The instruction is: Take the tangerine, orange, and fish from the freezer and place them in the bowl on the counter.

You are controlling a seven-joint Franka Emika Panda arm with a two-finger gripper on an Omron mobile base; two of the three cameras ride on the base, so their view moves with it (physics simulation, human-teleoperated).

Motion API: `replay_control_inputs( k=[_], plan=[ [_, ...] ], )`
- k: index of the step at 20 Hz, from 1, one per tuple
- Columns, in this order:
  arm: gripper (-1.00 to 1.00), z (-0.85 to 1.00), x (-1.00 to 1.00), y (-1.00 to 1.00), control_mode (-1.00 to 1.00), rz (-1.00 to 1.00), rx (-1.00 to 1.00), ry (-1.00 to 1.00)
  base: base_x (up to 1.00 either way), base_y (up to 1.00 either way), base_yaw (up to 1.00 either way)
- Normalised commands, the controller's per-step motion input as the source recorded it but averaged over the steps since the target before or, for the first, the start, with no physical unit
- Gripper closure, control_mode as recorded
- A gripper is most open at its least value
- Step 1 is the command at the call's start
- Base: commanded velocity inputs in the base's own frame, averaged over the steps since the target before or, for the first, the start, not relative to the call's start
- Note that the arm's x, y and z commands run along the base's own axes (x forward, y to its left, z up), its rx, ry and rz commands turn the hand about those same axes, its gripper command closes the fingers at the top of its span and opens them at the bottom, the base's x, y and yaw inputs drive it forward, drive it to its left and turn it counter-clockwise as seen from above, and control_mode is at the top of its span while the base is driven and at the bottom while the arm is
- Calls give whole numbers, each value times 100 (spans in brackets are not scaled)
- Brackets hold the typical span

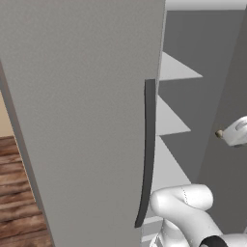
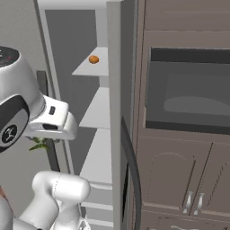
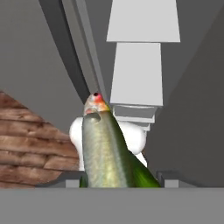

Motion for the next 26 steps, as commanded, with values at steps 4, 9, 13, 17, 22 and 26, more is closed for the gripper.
replay_control_inputs(
  k=[4,9,13,17,22,26],
  plan=[
    [100,0,-16,28,-100,-5,0,3,0,0,0],
    [100,0,-1,48,-100,-6,-3,1,0,0,0],
    [100,-8,-1,19,-100,-1,-3,0,0,0,0],
    [100,0,-2,1,100,0,0,0,-4,0,0],
    [100,0,0,0,100,0,0,0,-89,20,5],
    [100,0,0,0,100,0,0,0,-97,71,55]
  ],
)
